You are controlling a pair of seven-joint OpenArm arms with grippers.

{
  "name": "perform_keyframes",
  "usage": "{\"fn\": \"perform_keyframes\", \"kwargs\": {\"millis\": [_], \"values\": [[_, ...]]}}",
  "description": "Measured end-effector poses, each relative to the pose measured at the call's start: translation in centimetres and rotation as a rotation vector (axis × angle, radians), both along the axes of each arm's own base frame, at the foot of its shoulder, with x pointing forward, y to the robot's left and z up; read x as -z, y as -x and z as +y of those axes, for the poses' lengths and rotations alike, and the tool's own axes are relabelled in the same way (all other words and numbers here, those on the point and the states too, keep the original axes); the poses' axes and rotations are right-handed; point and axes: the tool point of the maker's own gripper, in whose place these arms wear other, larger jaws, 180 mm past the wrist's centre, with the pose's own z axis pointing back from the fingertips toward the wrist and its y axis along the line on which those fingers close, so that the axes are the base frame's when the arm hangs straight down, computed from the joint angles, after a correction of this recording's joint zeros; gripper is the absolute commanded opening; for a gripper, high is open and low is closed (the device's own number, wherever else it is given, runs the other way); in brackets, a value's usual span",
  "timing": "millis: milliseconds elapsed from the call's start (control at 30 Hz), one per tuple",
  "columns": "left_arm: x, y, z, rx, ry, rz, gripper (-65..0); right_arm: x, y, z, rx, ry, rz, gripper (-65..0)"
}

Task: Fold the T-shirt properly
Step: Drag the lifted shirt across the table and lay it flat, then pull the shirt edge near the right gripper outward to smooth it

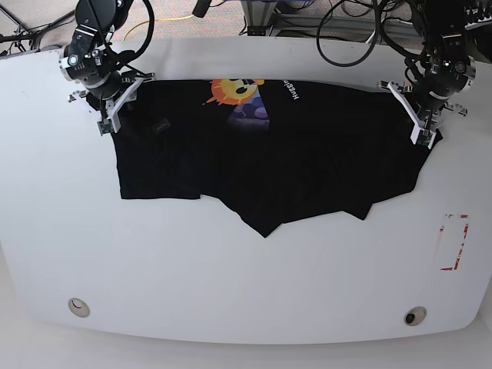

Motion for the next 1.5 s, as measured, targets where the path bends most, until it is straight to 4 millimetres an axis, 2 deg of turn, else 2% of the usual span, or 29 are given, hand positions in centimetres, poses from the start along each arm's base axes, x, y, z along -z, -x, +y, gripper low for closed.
{"fn": "perform_keyframes", "kwargs": {"millis": [133, 400, 567, 833, 967, 1067, 1133, 1300, 1500], "values": [[0.0, 0.0, 0.0, -0.001, -0.001, 0.000, -65.0, 0.4, 0.6, -0.2, 0.002, 0.006, 0.023, -32.0], [0.4, 0.7, 0.1, -0.003, -0.002, 0.021, -65.0, 0.8, 2.4, 1.3, -0.023, -0.080, 0.031, -31.1], [0.4, 0.7, 0.1, -0.002, -0.003, 0.019, -65.0, -1.9, 0.8, 0.9, 0.002, -0.157, -0.099, -31.1], [0.4, 0.7, 0.1, -0.002, -0.003, 0.019, -65.0, -3.2, -0.2, 1.4, -0.012, -0.223, -0.153, -31.1], [0.4, 0.7, 0.1, -0.002, -0.001, 0.018, -65.0, -3.8, -1.9, 2.6, -0.056, -0.241, -0.178, -31.2], [0.4, 0.7, 0.1, -0.001, -0.002, 0.019, -65.0, -4.9, -4.4, 4.2, -0.129, -0.233, -0.223, -31.2], [0.4, 0.7, 0.1, -0.001, -0.002, 0.019, -65.0, -5.3, -5.4, 5.0, -0.154, -0.239, -0.246, -31.2], [0.5, 0.7, 0.0, -0.001, -0.001, 0.020, -65.0, -3.3, -6.7, 6.3, -0.200, -0.228, -0.173, -31.2], [0.5, 0.8, 0.1, -0.001, -0.002, 0.022, -65.0, -2.4, -9.9, 7.7, -0.250, -0.225, -0.158, -31.1]]}}
